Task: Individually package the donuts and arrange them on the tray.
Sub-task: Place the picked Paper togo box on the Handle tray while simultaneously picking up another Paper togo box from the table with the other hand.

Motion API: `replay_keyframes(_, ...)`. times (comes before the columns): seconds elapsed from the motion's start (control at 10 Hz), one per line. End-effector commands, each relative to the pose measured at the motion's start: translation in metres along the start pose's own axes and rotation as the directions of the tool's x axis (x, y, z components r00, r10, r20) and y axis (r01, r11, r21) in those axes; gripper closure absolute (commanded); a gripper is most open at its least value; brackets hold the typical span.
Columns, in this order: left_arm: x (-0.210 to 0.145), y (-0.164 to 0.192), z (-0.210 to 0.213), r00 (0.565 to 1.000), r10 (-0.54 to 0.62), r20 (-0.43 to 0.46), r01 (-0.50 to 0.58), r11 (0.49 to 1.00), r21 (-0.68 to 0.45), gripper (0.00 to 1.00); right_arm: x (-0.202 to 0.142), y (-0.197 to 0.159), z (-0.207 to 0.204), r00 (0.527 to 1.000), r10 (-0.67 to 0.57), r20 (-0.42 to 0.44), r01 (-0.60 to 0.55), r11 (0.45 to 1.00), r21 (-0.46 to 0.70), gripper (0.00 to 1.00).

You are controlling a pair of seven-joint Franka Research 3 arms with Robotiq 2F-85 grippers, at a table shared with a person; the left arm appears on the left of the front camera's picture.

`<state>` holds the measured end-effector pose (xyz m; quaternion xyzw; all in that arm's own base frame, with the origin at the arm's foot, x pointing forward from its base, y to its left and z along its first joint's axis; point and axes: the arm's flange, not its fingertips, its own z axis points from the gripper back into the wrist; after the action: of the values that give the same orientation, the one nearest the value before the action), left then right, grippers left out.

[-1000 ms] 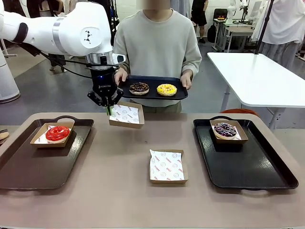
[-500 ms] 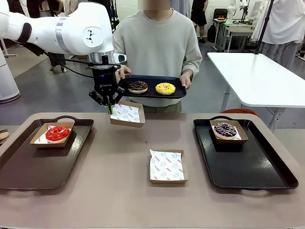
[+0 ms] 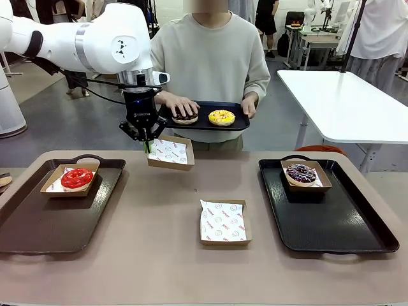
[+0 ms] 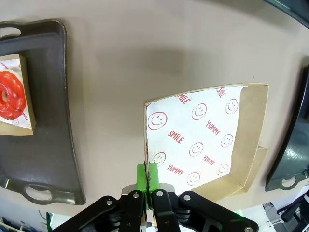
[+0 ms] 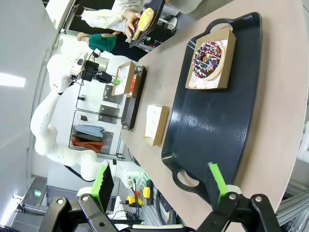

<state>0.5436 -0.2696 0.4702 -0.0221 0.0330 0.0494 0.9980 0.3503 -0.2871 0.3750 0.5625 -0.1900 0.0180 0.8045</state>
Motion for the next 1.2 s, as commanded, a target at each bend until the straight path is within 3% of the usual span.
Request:
replay_keyframes(0.0, -0.0025, 0.0018, 0.0001, 1.0, 0.001, 0.005, -0.001, 1.0, -0.001, 1.0, 0.0006, 0.0009, 0.0006, 1.0, -0.001, 0.002, 0.001, 1.0, -0.005, 0.0)
replay_keyframes(1.1, -0.0025, 0.0018, 0.0001, 1.0, 0.001, 0.005, -0.001, 1.0, -0.001, 1.0, 0.0006, 0.0009, 0.0006, 1.0, -0.001, 0.002, 0.001, 1.0, -0.005, 0.0)
